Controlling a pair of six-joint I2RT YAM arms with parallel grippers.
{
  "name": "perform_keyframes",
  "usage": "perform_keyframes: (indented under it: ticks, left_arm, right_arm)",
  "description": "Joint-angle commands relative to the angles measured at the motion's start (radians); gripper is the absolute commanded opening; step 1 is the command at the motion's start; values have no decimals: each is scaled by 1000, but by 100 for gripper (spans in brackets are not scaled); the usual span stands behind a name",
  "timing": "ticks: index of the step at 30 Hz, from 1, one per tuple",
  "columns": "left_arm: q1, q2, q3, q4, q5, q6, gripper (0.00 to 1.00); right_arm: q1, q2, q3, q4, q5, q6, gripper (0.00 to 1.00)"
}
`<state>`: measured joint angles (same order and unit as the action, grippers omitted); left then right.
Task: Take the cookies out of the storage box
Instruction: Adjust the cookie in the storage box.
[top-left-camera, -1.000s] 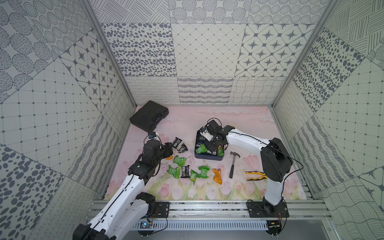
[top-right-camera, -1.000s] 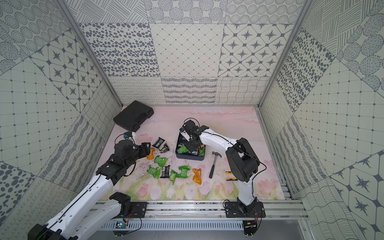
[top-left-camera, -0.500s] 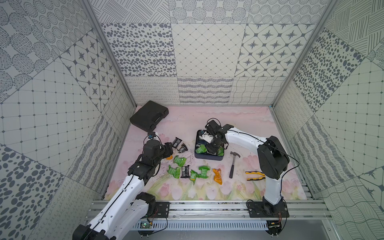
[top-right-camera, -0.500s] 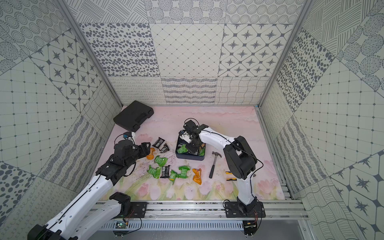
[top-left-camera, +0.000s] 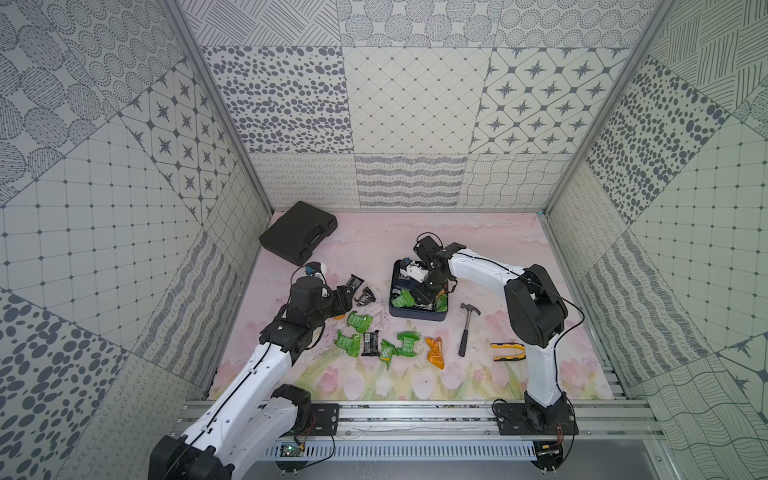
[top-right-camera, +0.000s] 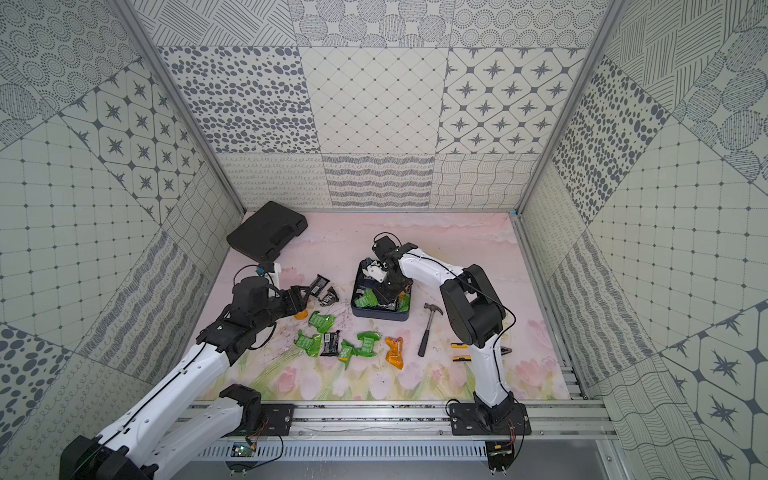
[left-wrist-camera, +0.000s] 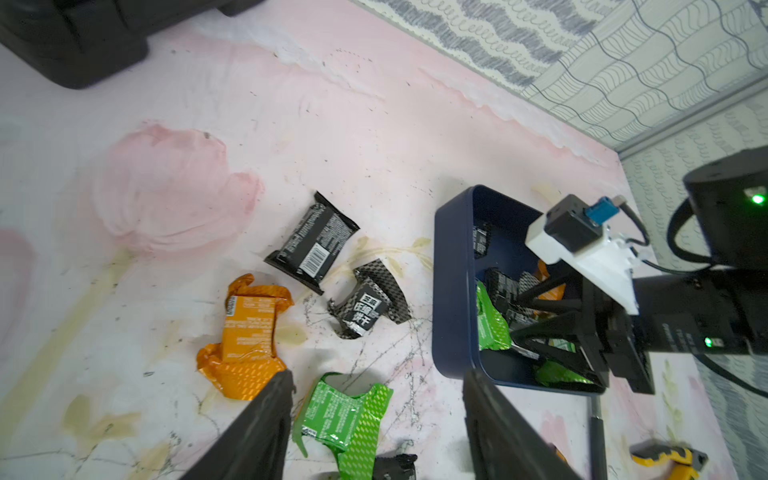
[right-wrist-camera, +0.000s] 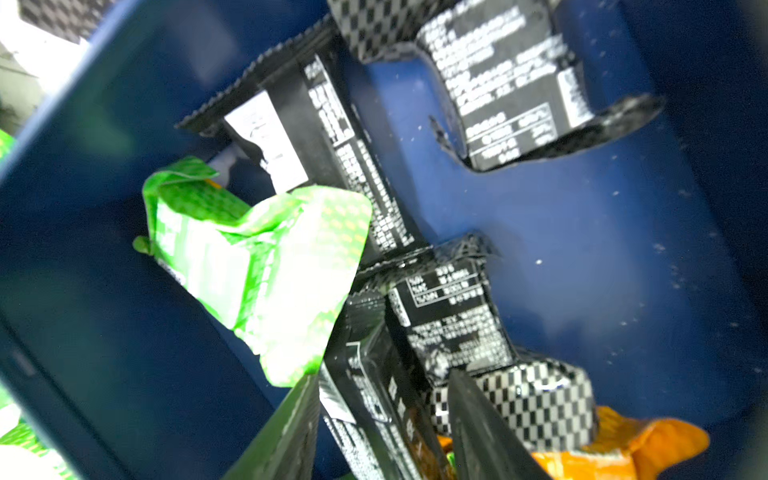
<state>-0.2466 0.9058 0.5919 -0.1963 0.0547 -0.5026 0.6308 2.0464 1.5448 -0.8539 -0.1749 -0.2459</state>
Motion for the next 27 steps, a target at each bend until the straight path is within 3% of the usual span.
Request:
perform_keyframes:
  ticks: [1, 6, 14, 27]
  left_arm:
    - [6, 77, 20, 104, 313, 25, 65]
    - [-66, 153, 14, 163, 330, 5, 62]
    - [-212, 308, 31, 236, 263, -20, 58]
    - [-275, 499, 66, 317, 194, -82, 53]
  right_arm:
    - [-5, 21, 20, -44, -77, -25, 52]
    - [-14, 24, 10, -87, -137, -33, 48]
    - [-17, 12, 12, -121, -189, -36, 40]
    - [-26, -11, 32, -175, -246, -39, 28]
